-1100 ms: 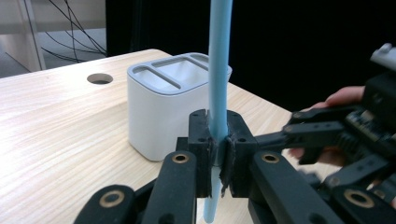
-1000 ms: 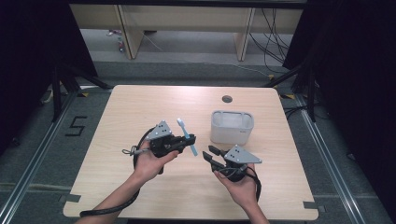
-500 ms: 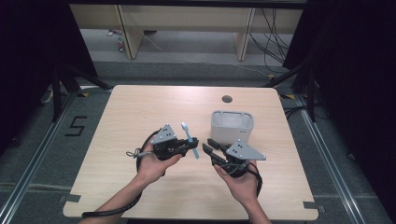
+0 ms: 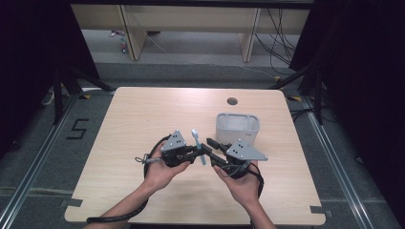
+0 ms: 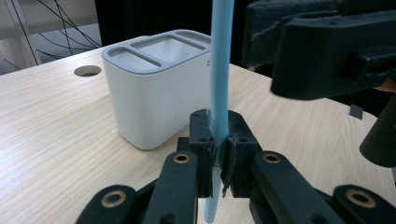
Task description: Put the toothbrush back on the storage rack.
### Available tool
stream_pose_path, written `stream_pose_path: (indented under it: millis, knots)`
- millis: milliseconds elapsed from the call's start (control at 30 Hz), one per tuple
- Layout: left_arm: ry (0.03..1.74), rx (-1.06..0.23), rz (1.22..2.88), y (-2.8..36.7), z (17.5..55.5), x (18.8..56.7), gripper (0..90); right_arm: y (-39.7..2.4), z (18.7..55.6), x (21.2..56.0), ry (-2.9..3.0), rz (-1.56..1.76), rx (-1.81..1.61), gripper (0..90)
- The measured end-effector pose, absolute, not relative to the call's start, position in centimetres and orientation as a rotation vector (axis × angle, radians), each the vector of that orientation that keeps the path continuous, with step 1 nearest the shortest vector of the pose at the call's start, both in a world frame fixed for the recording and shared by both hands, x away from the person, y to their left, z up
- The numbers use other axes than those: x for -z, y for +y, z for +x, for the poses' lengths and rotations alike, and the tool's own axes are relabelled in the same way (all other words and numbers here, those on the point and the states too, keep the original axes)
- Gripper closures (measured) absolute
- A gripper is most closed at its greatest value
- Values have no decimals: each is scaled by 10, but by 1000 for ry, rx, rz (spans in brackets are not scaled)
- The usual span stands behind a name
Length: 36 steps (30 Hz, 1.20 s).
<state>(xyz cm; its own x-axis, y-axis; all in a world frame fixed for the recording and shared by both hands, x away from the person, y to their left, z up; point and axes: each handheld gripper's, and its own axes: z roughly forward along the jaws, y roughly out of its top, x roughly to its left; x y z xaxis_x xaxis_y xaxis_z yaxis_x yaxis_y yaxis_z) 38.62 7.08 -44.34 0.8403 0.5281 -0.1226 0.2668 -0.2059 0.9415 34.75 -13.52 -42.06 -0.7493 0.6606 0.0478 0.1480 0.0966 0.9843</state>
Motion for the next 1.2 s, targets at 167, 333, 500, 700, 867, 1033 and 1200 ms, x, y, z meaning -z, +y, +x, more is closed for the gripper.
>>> stream_pose_path:
  millis: [167,333,500,700,867,1033,1200]
  knots:
    - [589,-275,1816,66,385,445,830,-130,348,422,1982,785,-1683,699]
    - [584,-277,1829,63,384,445,829,-128,350,422,1978,763,-1681,712]
    - [573,-283,1835,61,383,445,829,-127,353,422,2005,767,-1664,783]
    - [568,-280,1835,60,382,445,828,-128,355,423,2010,790,-1679,828]
    - [558,-291,1833,60,382,446,818,-130,354,423,2010,794,-1665,837]
    - [531,-342,1842,64,379,445,666,-135,354,420,1956,821,-1652,838]
    - [525,-400,1853,76,375,447,526,-145,359,414,1911,799,-1633,839]
